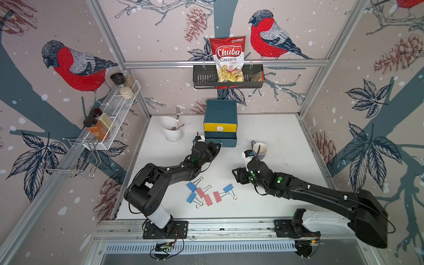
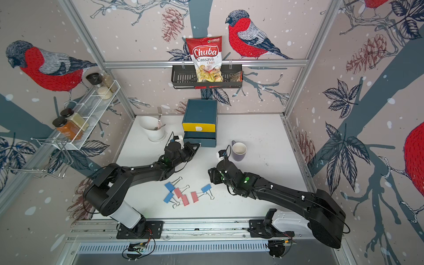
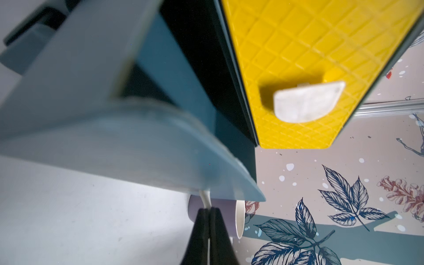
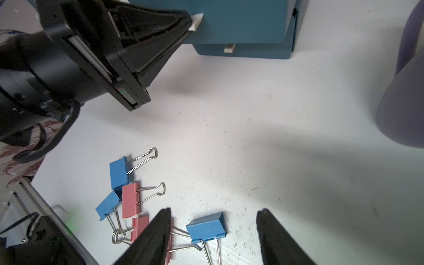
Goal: Put the binder clips in the drawer according to color
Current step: Open the drawer in the storage box.
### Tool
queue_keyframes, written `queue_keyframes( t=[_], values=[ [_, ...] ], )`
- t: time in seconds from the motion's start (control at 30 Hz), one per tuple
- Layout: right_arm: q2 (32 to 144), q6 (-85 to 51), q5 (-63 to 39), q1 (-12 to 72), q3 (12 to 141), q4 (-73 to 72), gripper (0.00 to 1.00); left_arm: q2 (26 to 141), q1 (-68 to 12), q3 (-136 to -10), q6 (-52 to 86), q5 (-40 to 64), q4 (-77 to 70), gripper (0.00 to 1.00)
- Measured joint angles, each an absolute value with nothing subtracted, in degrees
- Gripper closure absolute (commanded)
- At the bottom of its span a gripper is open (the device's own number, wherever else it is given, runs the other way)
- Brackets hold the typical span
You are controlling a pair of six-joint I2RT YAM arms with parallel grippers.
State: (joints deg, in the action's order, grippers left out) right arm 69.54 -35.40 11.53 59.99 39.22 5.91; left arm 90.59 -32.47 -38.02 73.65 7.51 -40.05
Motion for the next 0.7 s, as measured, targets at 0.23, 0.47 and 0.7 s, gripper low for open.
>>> queue_keyframes(
  t=[0.23,0.47,0.7],
  values=[
    [79.2,-32.9,18.9,68.4,40.9,6.3,0.16,84.7,-33.9,-33.6,73.5,5.8,-39.0,1.0],
    [86.1,-32.1,22.2,72.0,41.5,6.2,0.14,84.3,-34.6,-32.6,73.5,5.8,-38.2,1.0],
    [89.4,-31.4,22.5,72.6,42.1,5.7,0.15,83.0,-35.4,-30.5,73.5,5.1,-38.1,1.0]
  ],
)
